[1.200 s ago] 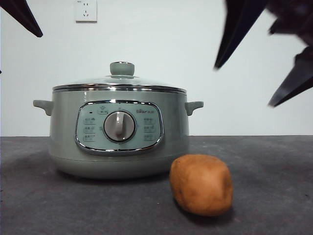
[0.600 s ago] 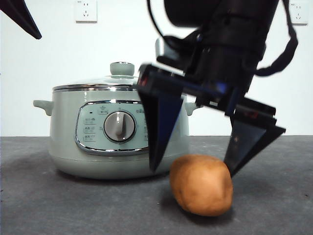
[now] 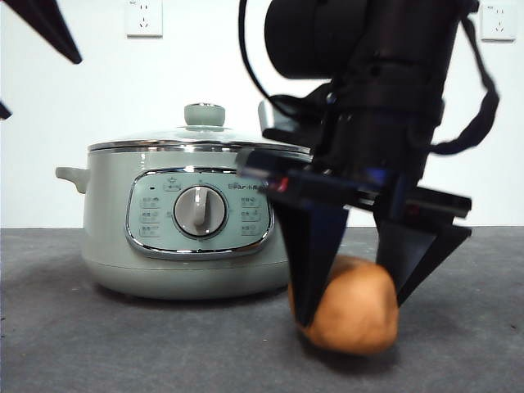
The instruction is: Pick up the potato,open the lid,put the potato in the pot,close the lid
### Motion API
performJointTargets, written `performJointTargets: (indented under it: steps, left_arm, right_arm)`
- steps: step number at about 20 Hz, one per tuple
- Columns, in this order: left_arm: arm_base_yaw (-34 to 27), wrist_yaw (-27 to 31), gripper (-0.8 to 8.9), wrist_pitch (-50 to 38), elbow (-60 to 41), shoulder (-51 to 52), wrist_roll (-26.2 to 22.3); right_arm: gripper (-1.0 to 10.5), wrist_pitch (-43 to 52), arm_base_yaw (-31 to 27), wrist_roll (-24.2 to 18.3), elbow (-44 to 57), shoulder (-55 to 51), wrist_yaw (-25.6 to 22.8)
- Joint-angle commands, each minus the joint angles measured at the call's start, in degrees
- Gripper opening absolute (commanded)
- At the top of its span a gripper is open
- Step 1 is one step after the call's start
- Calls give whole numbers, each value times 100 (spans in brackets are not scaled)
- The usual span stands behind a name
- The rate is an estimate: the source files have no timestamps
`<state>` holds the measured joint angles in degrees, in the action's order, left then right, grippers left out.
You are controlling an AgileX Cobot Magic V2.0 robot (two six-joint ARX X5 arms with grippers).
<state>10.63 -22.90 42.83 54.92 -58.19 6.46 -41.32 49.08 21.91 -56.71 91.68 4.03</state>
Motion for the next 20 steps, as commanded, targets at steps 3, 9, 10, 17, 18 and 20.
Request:
performJointTargets:
  steps: [3,9,10,17,18,20]
  left_arm:
    - [645,570,596,-26,758,-599,-74]
    - [1436,1167,596,-70,2186,-2192,-271]
    - [1510,1263,596,-94,2411,-2479,-409]
    - [1694,1759,596,-175,3477,-3648,-802]
    - [1711,1762,596,-197,3480,-3672,-802]
    - [1722,1759,593,-149,3480,-3757,-798]
  right_arm:
    - [-3,-487,2,-138,-4,-702,-33]
    - [-2,-1561,2,-267,-7,-1875,-46]
    - [-2,-1707,2,-267,-9,-2070,-48]
    - [-2,-2009,2,-262,-7,-2968,-52]
    - [-2,-2009,2,-260,-9,-3016,-66]
    - [-2,-2002,2,-258,-7,-3049,-68]
